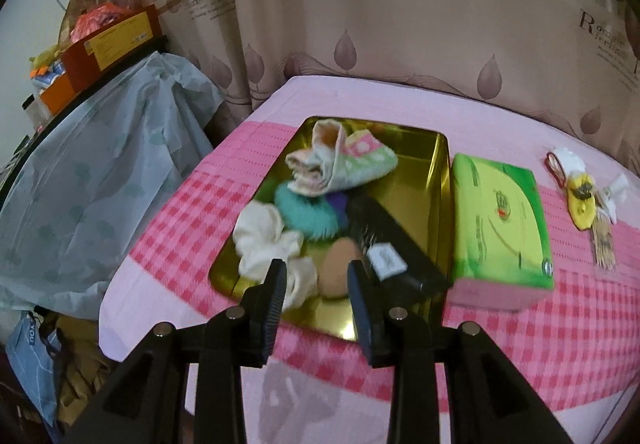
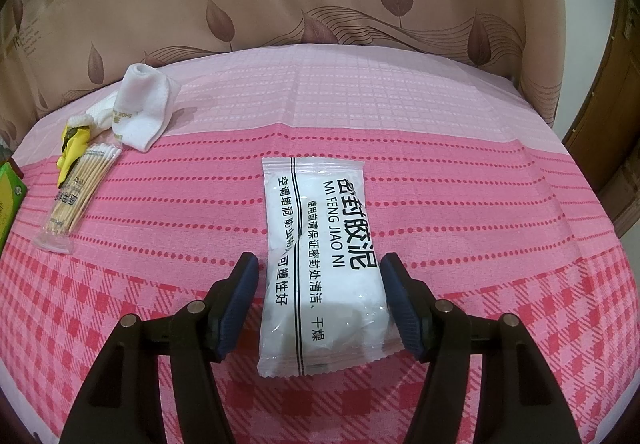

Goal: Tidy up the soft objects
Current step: 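Carry the white packet with the right gripper over the gold tray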

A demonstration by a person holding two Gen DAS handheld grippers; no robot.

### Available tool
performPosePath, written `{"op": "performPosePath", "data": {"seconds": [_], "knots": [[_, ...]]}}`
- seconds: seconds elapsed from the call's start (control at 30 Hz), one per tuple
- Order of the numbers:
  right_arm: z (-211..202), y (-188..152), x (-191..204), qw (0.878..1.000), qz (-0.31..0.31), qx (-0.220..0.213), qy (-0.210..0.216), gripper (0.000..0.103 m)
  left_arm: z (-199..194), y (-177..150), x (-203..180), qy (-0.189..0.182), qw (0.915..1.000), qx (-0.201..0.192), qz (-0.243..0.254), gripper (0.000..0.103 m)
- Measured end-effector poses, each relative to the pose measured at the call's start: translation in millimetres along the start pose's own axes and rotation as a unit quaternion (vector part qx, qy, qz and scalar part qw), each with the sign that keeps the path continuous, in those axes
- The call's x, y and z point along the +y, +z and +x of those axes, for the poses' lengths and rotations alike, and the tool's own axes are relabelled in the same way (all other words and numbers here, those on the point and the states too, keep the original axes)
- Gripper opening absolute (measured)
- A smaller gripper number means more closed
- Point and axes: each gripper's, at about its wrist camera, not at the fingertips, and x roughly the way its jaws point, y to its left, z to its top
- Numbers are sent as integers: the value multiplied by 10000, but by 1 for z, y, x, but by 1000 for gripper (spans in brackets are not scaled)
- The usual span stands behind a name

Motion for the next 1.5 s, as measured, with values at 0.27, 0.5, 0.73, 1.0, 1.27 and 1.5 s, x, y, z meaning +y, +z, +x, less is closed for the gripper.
{"op": "performPosePath", "data": {"seconds": [0.27, 0.5, 0.73, 1.0, 1.27, 1.5], "knots": [[-2, -1, 5, 9998, -152, -33, -83, 50, -19, -15, 10, 230, 9994, -247, -55, 32], [-6, -2, 5, 9998, -1, -22, -194, 49, -29, -19, 16, 349, 9984, -455, -13, 32], [-19, -5, 23, 9995, -118, -124, -262, 48, -26, -22, 25, 276, 9982, -494, -211, 32], [-34, 4, 62, 9989, -342, -304, -122, 48, -20, -23, 37, 192, 9977, -392, -511, 32], [-42, 6, 108, 9970, -652, -371, 184, 48, -17, -23, 40, 199, 9976, -320, -588, 32], [-52, 5, 145, 9938, -893, -386, 540, 48, -19, -23, 44, 221, 9968, -366, -675, 32]]}}
